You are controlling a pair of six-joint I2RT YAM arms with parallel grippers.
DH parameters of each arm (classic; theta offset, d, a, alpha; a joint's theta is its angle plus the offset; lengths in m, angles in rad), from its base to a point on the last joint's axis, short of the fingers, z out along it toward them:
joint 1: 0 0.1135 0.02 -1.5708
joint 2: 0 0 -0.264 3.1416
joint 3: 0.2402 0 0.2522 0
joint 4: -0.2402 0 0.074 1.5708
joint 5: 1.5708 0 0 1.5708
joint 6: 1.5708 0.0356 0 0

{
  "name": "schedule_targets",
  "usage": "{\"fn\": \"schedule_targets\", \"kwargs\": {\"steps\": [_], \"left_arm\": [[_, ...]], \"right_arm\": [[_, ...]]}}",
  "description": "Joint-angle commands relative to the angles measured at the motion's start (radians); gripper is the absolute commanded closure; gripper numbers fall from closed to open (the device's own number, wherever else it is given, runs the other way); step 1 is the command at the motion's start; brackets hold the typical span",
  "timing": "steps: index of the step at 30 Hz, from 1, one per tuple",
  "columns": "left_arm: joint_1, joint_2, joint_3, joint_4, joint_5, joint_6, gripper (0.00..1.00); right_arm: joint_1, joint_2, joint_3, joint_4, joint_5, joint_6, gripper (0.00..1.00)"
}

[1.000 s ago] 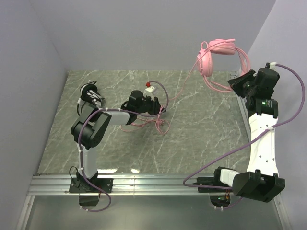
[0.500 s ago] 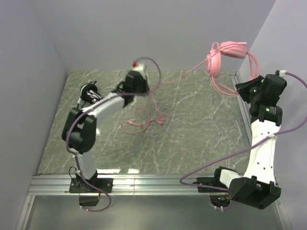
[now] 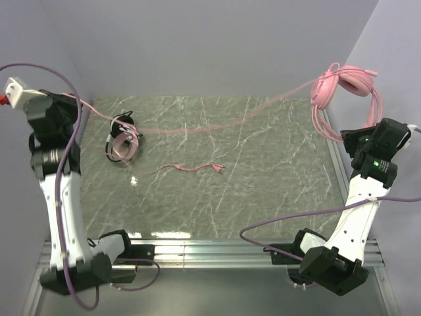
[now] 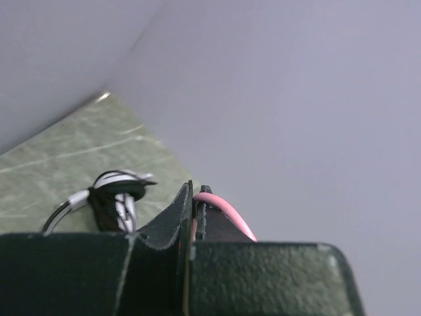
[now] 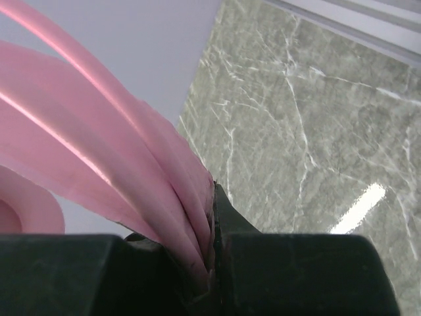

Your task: Wrap the headphones

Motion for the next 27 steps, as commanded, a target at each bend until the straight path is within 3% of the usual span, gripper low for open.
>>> {"fn": "schedule_targets", "kwargs": {"steps": [1,7,11,14,18,20,22,25,27], "left_arm": [[-0.012,-0.127,0.004,-0.072,-0.035,0.035,1.0],[-0.001,-0.068,0.227,-0.25,-0.193,0.085,0.99],[0.069,-0.081,0.224,-0.306,-0.276,0.063,1.0],[0.186,-0.106,0.189,-0.289,-0.21,0.027,0.99],[0.336,-0.059,0.154,-0.337,0.017,-0.078,0.99],[0.367,-0.062,0.089,-0.312,0.115,-0.111,0.99],[0.37,-0.084,0.04,-0.278,0.128,-0.127,0.99],[0.381,-0.106,0.014,-0.239,0.128,-0.153,0.91],[0.381,-0.129,-0.012,-0.153,0.265,-0.078,0.73]], "right_arm": [[-0.01,-0.034,0.02,0.079,-0.044,0.052,1.0],[-0.021,-0.04,0.009,0.068,-0.044,0.053,1.0],[-0.044,-0.037,-0.011,0.071,-0.047,0.064,1.0],[-0.071,-0.023,-0.02,0.036,-0.025,0.099,1.0],[-0.119,-0.018,-0.045,0.013,-0.019,0.144,1.0],[-0.131,-0.018,-0.046,0.004,-0.013,0.156,1.0],[-0.14,-0.027,-0.045,0.01,-0.008,0.159,1.0],[-0.145,-0.046,-0.058,0.025,-0.016,0.17,1.0],[-0.145,-0.047,-0.066,0.044,-0.037,0.171,1.0]]}}
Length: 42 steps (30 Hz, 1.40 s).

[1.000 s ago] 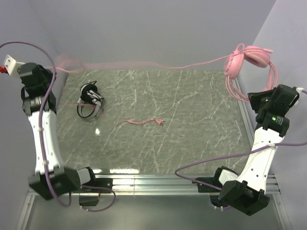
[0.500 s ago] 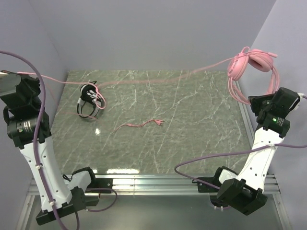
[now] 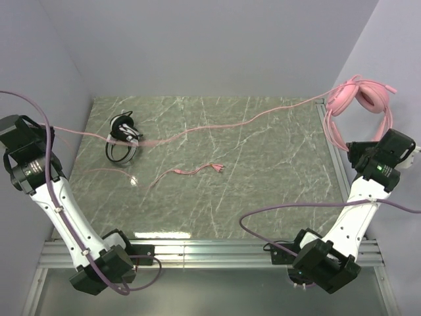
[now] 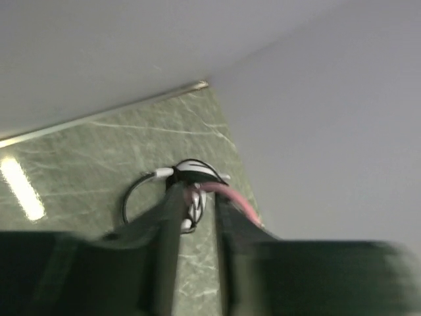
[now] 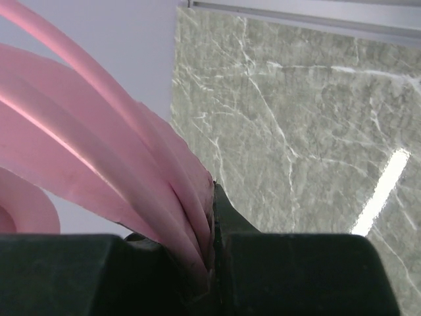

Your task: Wrap the headphones

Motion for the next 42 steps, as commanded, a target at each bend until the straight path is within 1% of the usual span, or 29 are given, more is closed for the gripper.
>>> {"fn": "schedule_targets", "kwargs": {"steps": [1,2,4,6,7,8,9,10,11,12,14,15,16,17,19,20,21,22,25,26,28,29,30,33,36,37,39,40,42], "left_arm": [[0.009,-0.061,-0.03,0.184,0.197,0.031,0.65],[0.009,-0.065,-0.031,0.212,0.229,0.046,0.39],[0.009,-0.07,-0.042,0.25,0.35,0.069,0.01],[-0.023,-0.062,-0.047,0.307,0.465,0.089,0.01],[-0.052,-0.052,-0.035,0.307,0.461,0.097,0.01],[-0.142,-0.041,-0.021,0.295,0.447,0.132,0.01],[-0.205,-0.017,-0.009,0.286,0.426,0.161,0.01],[-0.275,-0.004,0.023,0.263,0.315,0.181,0.01],[-0.394,0.005,0.031,0.255,0.274,0.212,0.01],[-0.438,0.008,0.022,0.308,0.272,0.218,0.01],[-0.528,-0.012,-0.06,0.405,0.376,0.182,0.01],[-0.558,-0.021,-0.1,0.545,0.41,0.163,0.01],[-0.593,-0.032,-0.179,0.601,0.441,0.146,0.01],[-0.678,-0.036,-0.209,0.652,0.436,0.14,0.01],[-0.772,-0.044,-0.269,0.742,0.38,0.189,0.01],[-0.858,-0.044,-0.287,0.762,0.36,0.206,0.01],[-0.897,-0.041,-0.326,0.784,0.352,0.221,0.01],[-0.955,-0.042,-0.35,0.852,0.361,0.24,0.01],[-1.014,-0.047,-0.473,0.988,0.398,0.238,0.01],[-1.043,-0.045,-0.505,1.081,0.427,0.234,0.01],[-1.086,-0.038,-0.554,1.111,0.42,0.255,0.01],[-1.104,-0.032,-0.559,1.08,0.406,0.269,0.01],[-1.119,-0.027,-0.547,1.048,0.305,0.275,0.01],[-1.17,-0.015,-0.542,0.999,0.22,0.275,0.01],[-1.241,0.02,-0.503,0.95,0.188,0.278,0.01],[-1.283,0.042,-0.475,0.941,0.189,0.316,0.01],[-1.316,0.054,-0.449,0.904,0.182,0.367,0.01],[-1.328,0.056,-0.441,0.904,0.185,0.413,0.01],[-1.33,0.037,-0.449,0.945,0.241,0.467,0.01]], "right_arm": [[-0.009,-0.044,0.004,0.112,-0.036,0.04,1.0],[-0.01,-0.047,0.002,0.127,-0.039,0.035,1.0],[-0.007,-0.056,0.001,0.162,-0.069,0.002,1.0],[0.016,-0.068,-0.002,0.192,-0.096,-0.023,1.0],[0.033,-0.076,0.005,0.195,-0.08,-0.043,1.0],[0.077,-0.078,0.023,0.197,-0.071,-0.058,1.0],[0.112,-0.078,0.036,0.197,-0.059,-0.073,1.0],[0.147,-0.067,0.053,0.174,-0.01,-0.092,1.0],[0.183,-0.059,0.086,0.167,0.011,-0.104,1.0],[0.265,-0.052,0.1,0.158,0.036,-0.113,1.0],[0.339,-0.033,0.134,0.149,0.079,-0.138,1.0],[0.399,-0.024,0.14,0.146,0.091,-0.144,1.0],[0.433,-0.021,0.148,0.143,0.102,-0.153,1.0],[0.463,-0.022,0.157,0.147,0.117,-0.161,1.0],[0.544,-0.026,0.165,0.14,0.136,-0.178,1.0],[0.568,-0.026,0.171,0.138,0.154,-0.182,1.0],[0.598,-0.032,0.171,0.135,0.165,-0.196,1.0],[0.649,-0.035,0.168,0.138,0.176,-0.202,1.0],[0.72,-0.038,0.156,0.146,0.184,-0.224,1.0],[0.758,-0.038,0.148,0.147,0.179,-0.231,1.0],[0.799,-0.039,0.13,0.163,0.159,-0.264,1.0],[0.806,-0.039,0.122,0.173,0.133,-0.282,1.0],[0.81,-0.041,0.113,0.186,0.078,-0.306,1.0],[0.824,-0.05,0.08,0.221,0.03,-0.319,1.0],[0.83,-0.064,0.041,0.271,0.012,-0.31,1.0],[0.83,-0.065,0.024,0.282,-0.003,-0.305,1.0],[0.83,-0.064,0.025,0.293,-0.007,-0.305,1.0],[0.832,-0.059,0.036,0.292,-0.01,-0.307,1.0],[0.83,-0.047,0.059,0.276,-0.007,-0.313,1.0]]}}
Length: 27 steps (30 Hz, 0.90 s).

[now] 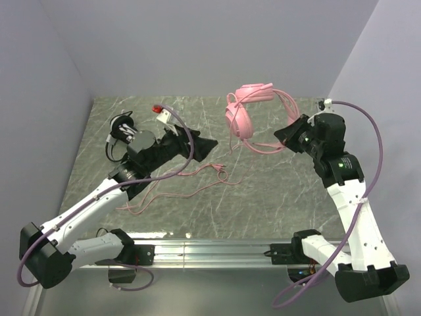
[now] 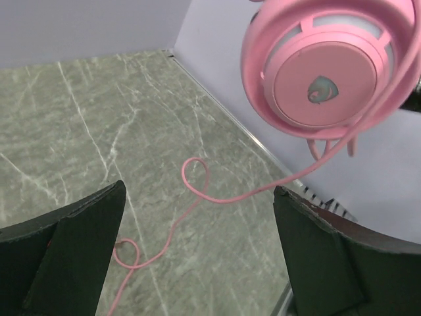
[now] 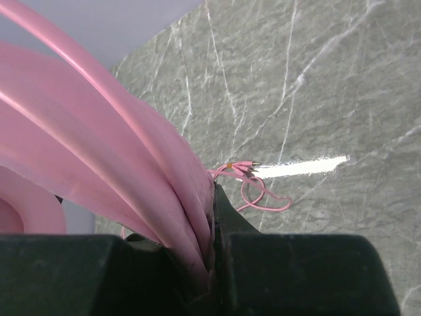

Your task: Wrap the headphones

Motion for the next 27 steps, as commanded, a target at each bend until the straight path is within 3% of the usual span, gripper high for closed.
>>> {"fn": "schedule_targets", "kwargs": {"steps": [1,6,12,18,27], "left_arm": [[-0.012,-0.033,0.046,0.056,0.068,0.186,0.01],[-0.012,-0.072,-0.055,0.25,0.273,0.376,0.01],[-0.02,0.088,-0.034,0.439,0.549,0.36,0.01],[-0.107,0.26,0.098,0.388,0.526,0.458,0.01],[-0.161,0.422,0.175,0.552,0.545,0.4,0.02]], "right_arm": [[0.007,-0.017,0.069,0.131,-0.043,0.011,1.0],[0.007,-0.014,0.114,0.135,-0.076,0.021,1.0],[0.008,-0.028,0.14,0.137,-0.086,0.066,1.0],[0.016,-0.042,0.172,0.114,-0.067,0.077,1.0],[0.016,-0.053,0.192,0.071,0.075,0.086,1.0]]}}
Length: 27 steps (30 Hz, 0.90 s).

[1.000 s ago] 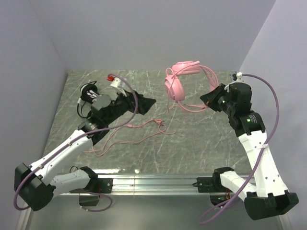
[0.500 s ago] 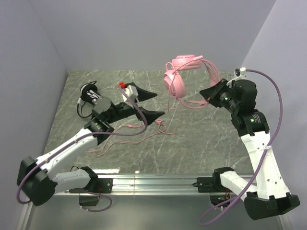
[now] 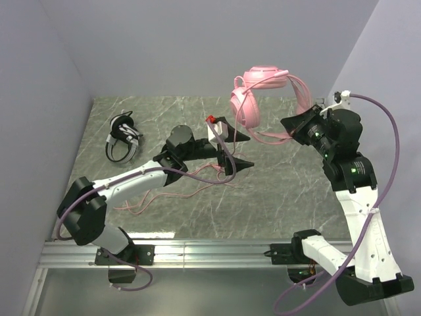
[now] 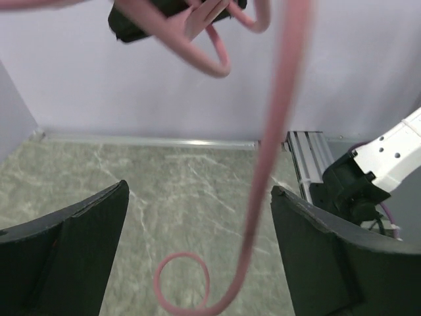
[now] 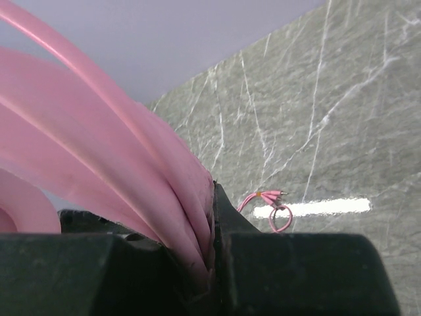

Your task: Wrap the headphones

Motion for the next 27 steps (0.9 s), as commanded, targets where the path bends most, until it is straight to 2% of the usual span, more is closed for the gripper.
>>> {"fn": "schedule_targets", "kwargs": {"steps": [1,2,3,5,6,11,15,20,21,27], "left_arm": [[-0.017,0.033,0.041,0.19,0.018,-0.025,0.08],[-0.017,0.044,0.044,0.21,0.02,-0.039,0.1],[-0.017,0.056,0.05,0.227,0.03,-0.059,0.21],[-0.019,0.087,0.073,0.244,0.05,-0.076,0.32],[-0.022,0.096,0.079,0.249,0.056,-0.085,0.41],[-0.036,0.116,0.09,0.273,0.053,-0.091,0.54],[-0.039,0.138,0.125,0.227,0.09,-0.088,0.81],[-0.041,0.121,0.11,0.212,0.087,-0.073,0.93],[-0.042,0.118,0.11,0.201,0.086,-0.066,0.99],[-0.053,0.078,0.098,0.12,0.044,-0.076,0.99]], "right_arm": [[0.007,-0.034,0.049,0.08,0.054,0.052,1.0],[0.006,-0.037,0.044,0.085,0.06,0.061,1.0],[0.006,-0.038,0.04,0.088,0.065,0.068,1.0],[0.007,-0.038,0.032,0.099,0.066,0.071,1.0],[0.007,-0.037,0.035,0.097,0.071,0.072,1.0],[0.007,-0.032,0.034,0.1,0.08,0.071,1.0],[0.007,-0.034,0.029,0.105,0.089,0.074,1.0],[0.009,-0.037,0.032,0.105,0.102,0.068,1.0],[0.007,-0.035,0.031,0.105,0.102,0.068,1.0],[0.007,-0.038,0.017,0.122,0.114,0.074,1.0]]}}
